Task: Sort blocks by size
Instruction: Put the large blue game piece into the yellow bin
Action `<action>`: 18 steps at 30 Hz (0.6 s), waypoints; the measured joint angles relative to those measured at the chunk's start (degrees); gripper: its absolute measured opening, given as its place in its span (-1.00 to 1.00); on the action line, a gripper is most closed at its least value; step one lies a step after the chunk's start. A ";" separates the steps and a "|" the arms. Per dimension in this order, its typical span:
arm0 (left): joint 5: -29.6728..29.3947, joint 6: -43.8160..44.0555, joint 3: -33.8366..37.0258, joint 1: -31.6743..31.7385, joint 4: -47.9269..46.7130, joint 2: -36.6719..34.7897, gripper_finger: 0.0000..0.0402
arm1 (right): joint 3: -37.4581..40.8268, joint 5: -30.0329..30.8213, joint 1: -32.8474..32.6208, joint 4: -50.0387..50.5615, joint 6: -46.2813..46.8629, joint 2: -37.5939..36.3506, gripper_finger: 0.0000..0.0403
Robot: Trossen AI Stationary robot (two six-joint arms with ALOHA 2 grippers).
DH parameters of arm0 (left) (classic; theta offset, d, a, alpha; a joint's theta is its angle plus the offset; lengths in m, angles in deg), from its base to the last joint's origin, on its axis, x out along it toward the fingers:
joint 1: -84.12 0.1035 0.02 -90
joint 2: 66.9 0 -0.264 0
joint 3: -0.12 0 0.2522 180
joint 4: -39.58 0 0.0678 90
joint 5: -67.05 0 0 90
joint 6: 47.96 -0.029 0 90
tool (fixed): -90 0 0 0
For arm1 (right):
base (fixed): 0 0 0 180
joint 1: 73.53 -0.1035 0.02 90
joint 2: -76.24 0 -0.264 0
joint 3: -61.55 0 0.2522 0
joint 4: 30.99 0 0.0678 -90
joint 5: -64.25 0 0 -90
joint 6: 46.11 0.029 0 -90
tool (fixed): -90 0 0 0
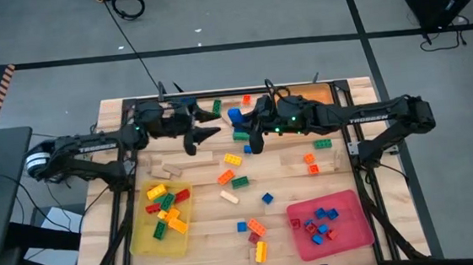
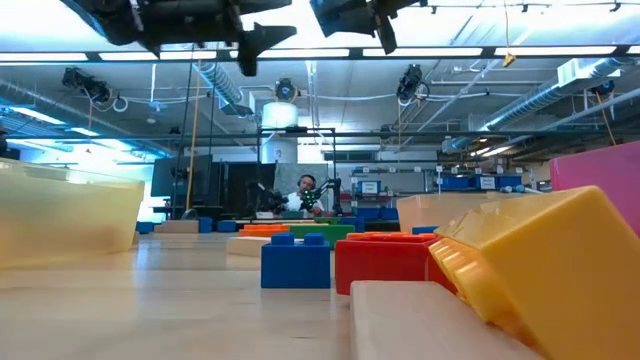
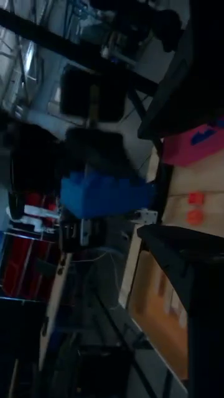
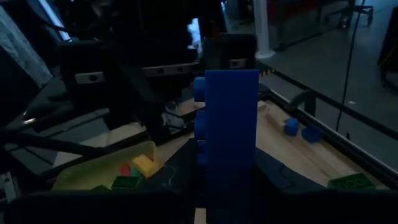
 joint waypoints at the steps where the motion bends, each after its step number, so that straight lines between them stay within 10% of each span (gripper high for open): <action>1: -0.21 0.62 -0.98 -0.06 0.00 1.09 0.21 | 0.00 0.00 -0.14 -0.05 0.01 0.06 -0.49; 18: 5.11 1.01 -12.05 -0.85 -0.28 12.78 0.21 | -0.02 -1.09 -1.11 1.56 -0.36 0.15 -0.49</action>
